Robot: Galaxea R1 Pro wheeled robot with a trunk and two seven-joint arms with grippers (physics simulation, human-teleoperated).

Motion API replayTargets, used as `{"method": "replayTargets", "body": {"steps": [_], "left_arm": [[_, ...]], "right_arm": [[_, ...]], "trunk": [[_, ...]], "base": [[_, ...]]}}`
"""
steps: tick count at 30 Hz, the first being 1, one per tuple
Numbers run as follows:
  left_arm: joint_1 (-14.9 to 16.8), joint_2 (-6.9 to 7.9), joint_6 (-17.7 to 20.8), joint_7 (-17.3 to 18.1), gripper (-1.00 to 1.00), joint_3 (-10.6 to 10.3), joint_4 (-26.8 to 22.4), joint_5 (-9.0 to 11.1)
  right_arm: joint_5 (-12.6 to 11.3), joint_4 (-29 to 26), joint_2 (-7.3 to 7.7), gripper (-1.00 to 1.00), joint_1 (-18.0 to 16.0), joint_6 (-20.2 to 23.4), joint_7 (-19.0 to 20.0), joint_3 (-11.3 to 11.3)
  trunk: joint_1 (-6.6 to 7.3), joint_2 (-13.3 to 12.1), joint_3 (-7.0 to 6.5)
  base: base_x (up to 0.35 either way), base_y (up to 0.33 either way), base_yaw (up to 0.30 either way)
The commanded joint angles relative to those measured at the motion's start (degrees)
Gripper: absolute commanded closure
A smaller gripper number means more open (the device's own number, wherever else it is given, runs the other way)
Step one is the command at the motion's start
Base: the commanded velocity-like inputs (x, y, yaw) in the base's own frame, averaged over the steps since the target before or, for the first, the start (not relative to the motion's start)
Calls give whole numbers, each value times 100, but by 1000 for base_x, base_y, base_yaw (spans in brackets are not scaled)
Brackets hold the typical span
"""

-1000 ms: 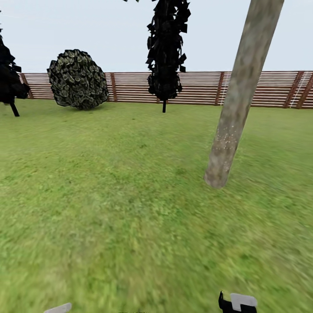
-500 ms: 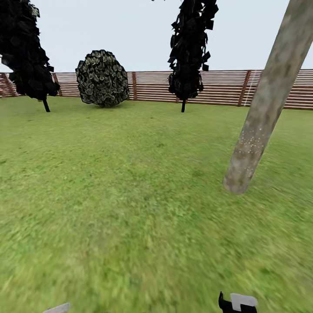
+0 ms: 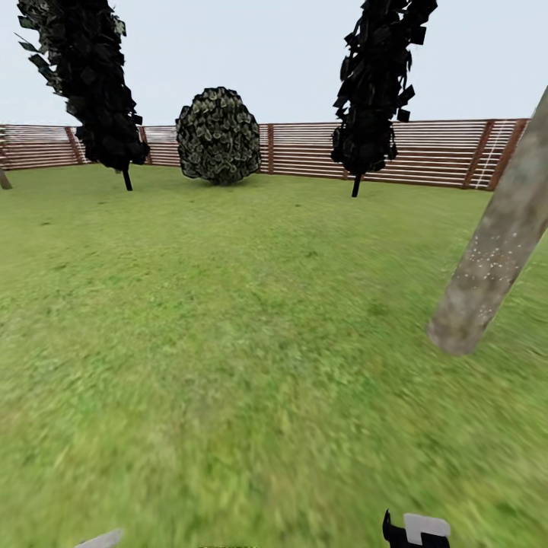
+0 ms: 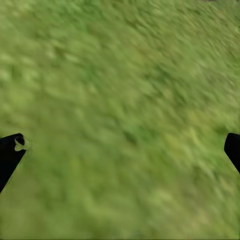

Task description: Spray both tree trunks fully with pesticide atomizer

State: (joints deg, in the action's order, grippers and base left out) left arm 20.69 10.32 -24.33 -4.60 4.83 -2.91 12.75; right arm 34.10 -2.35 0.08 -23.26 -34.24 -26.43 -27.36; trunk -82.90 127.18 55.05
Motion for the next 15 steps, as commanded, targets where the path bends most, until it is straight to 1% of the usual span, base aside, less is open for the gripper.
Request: {"method": "replayTargets", "body": {"steps": [1, 15], "left_arm": [[5, 1, -18, 3, 100, 44, 5, -18], [5, -4, -28, 5, 100, 36, 10, -44]], "right_arm": [[61, 6, 1, -100, -3, -13, -29, -38], [61, 6, 1, -100, -3, -13, -29, -35]], "trunk": [[1, 2, 7], [1, 2, 36]], "base": [[0, 0, 283], [-9, 0, 283]]}}
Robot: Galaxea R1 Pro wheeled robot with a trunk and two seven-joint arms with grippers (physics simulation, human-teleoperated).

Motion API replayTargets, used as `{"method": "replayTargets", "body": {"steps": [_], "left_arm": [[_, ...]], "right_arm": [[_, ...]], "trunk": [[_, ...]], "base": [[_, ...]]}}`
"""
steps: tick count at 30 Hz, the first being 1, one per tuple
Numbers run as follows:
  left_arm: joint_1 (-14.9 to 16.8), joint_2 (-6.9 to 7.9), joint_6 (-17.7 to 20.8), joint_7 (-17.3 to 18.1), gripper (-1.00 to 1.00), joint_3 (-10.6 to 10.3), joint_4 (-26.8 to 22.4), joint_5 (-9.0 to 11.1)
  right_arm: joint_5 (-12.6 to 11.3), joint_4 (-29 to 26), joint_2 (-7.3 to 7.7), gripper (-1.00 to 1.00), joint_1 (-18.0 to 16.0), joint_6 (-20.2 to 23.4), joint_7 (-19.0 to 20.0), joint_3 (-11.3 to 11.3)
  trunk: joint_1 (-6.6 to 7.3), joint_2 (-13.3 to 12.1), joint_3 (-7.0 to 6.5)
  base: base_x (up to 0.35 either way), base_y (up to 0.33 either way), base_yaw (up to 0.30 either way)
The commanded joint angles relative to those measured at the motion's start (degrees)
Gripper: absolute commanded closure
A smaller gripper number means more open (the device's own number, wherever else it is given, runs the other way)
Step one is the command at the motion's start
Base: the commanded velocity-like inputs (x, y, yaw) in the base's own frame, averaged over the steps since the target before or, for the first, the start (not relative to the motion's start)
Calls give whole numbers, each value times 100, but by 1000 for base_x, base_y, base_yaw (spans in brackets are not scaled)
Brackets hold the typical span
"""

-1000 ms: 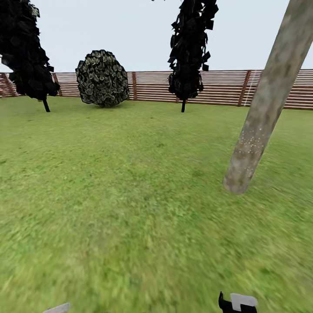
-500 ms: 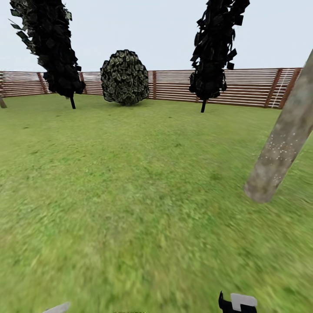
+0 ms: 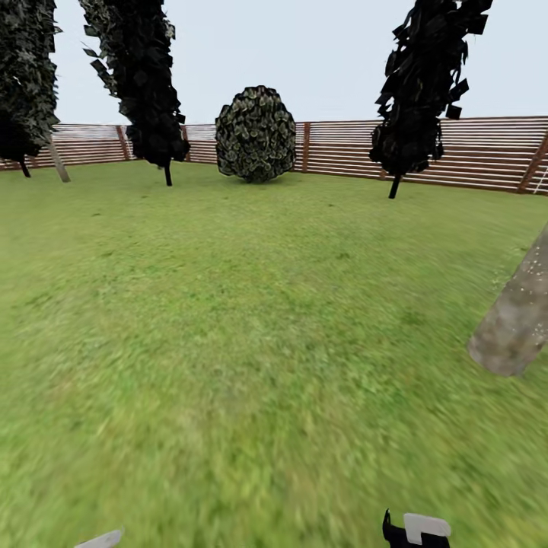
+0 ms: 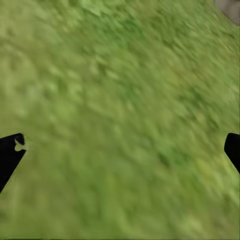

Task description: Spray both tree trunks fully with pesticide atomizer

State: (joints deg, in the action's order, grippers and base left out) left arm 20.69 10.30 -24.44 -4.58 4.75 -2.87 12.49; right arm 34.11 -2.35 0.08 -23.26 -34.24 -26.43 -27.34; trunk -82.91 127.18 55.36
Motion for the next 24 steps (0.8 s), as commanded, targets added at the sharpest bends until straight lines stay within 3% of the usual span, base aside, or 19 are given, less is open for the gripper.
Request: {"method": "replayTargets", "body": {"steps": [1, 11, 24], "left_arm": [[5, -2, -17, 5, 100, 43, 5, -17], [5, -2, -17, 1, 100, 43, 5, -14], [5, -7, -17, 1, 100, 43, 5, -18]], "right_arm": [[61, 6, 1, -100, -3, -13, -29, -36], [61, 6, 1, -100, -3, -13, -29, -35], [61, 6, 1, -100, -3, -13, -29, -35]], "trunk": [[2, 2, 5], [2, 2, 6], [2, 2, 6]], "base": [[-233, 0, 283], [-299, 0, 283], [-10, 0, 283]]}}
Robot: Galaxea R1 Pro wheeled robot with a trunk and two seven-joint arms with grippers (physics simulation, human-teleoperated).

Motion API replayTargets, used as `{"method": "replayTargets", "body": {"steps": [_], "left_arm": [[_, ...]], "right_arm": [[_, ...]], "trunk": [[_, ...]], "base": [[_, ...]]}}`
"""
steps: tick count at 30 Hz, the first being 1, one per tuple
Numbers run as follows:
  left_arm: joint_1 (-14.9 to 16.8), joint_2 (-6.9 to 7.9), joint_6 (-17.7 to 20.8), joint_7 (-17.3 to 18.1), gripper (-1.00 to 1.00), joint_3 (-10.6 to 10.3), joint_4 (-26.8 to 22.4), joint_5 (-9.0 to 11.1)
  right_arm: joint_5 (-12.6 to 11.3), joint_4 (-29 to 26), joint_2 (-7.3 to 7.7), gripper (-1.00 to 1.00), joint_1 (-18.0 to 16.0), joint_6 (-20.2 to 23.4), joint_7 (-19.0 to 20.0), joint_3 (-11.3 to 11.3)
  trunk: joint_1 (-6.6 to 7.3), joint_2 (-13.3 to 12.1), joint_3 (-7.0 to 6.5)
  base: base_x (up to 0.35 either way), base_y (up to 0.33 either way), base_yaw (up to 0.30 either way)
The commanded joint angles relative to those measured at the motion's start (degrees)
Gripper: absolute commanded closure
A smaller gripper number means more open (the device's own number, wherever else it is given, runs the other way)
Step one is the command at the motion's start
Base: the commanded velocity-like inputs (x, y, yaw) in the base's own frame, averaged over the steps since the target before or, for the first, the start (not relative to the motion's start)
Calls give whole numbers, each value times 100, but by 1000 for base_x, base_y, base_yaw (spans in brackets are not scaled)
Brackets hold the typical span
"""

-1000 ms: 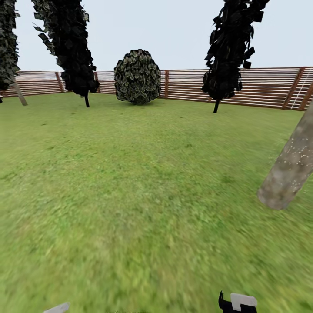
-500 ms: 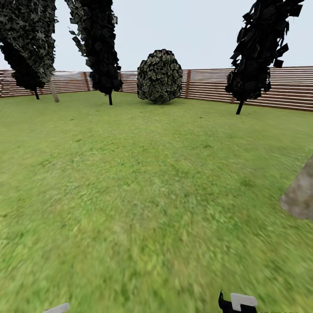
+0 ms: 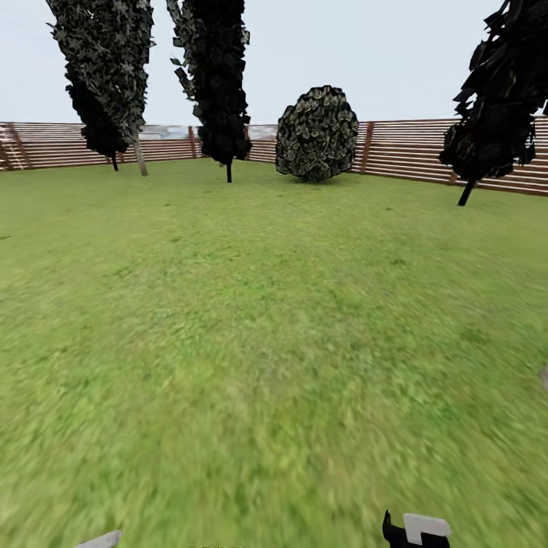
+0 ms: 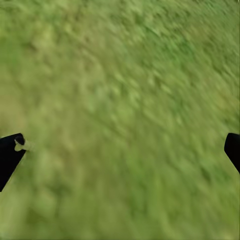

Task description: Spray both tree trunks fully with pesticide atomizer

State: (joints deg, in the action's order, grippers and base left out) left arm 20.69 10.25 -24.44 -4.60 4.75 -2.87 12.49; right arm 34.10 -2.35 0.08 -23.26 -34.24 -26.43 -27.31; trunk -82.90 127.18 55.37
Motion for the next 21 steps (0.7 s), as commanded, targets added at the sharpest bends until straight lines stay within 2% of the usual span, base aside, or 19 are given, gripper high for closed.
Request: {"method": "replayTargets", "body": {"steps": [1, 21], "left_arm": [[5, -3, -17, 3, 100, 44, 5, -18], [5, -5, -17, 3, 100, 44, 5, -18]], "right_arm": [[61, 6, 1, -100, -3, -13, -29, -37], [61, 13, 1, -100, -3, -13, -29, -37]], "trunk": [[1, 2, 5], [1, 2, 5]], "base": [[0, 0, 283], [0, 0, 283]]}}
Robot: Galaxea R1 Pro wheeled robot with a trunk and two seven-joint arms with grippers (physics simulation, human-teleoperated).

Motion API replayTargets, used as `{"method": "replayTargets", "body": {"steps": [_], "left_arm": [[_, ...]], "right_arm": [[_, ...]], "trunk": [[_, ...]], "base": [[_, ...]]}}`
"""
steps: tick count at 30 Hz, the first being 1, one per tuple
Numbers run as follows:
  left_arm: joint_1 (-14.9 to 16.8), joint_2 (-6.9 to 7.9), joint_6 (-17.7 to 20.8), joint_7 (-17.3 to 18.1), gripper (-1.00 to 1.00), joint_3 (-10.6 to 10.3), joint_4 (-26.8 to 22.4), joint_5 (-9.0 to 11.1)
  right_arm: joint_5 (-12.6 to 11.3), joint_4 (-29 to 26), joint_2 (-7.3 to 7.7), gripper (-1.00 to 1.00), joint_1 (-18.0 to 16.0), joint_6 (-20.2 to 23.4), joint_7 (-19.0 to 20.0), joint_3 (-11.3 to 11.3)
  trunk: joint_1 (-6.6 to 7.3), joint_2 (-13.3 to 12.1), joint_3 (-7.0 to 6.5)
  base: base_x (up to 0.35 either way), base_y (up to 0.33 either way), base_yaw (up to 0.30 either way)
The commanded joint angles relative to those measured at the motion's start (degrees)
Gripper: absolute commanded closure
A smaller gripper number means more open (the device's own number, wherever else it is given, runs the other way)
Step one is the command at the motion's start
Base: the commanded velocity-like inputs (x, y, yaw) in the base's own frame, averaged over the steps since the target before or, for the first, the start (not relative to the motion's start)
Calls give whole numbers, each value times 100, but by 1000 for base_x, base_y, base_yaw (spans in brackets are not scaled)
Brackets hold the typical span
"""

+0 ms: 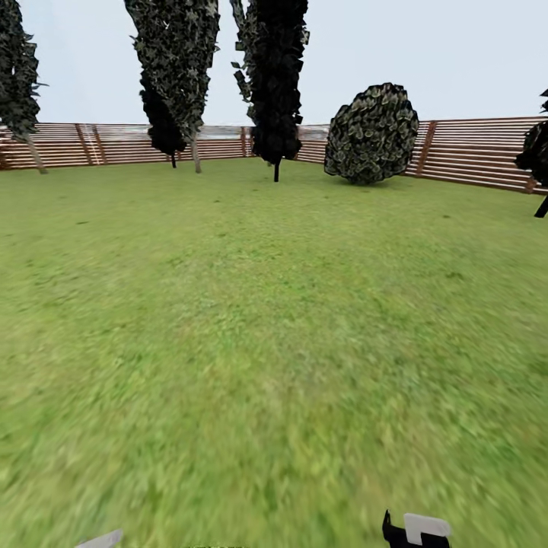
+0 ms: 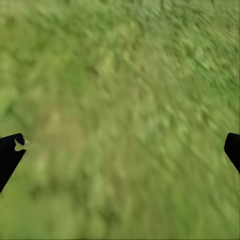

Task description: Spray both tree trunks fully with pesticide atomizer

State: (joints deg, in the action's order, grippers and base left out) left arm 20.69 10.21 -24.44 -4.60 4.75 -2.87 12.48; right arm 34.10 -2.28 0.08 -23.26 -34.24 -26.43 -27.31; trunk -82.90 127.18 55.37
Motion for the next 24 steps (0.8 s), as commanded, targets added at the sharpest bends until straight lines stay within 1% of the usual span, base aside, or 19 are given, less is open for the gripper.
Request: {"method": "replayTargets", "body": {"steps": [1, 24], "left_arm": [[5, -2, -17, 3, 100, 44, 5, -18], [5, -19, -17, 12, 100, 39, 6, -18]], "right_arm": [[61, 7, 1, -100, -3, -13, -29, -37], [61, 26, 0, -100, -3, -13, -29, -37]], "trunk": [[1, 2, 5], [1, 2, 5]], "base": [[0, 0, 283], [0, 0, 283]]}}
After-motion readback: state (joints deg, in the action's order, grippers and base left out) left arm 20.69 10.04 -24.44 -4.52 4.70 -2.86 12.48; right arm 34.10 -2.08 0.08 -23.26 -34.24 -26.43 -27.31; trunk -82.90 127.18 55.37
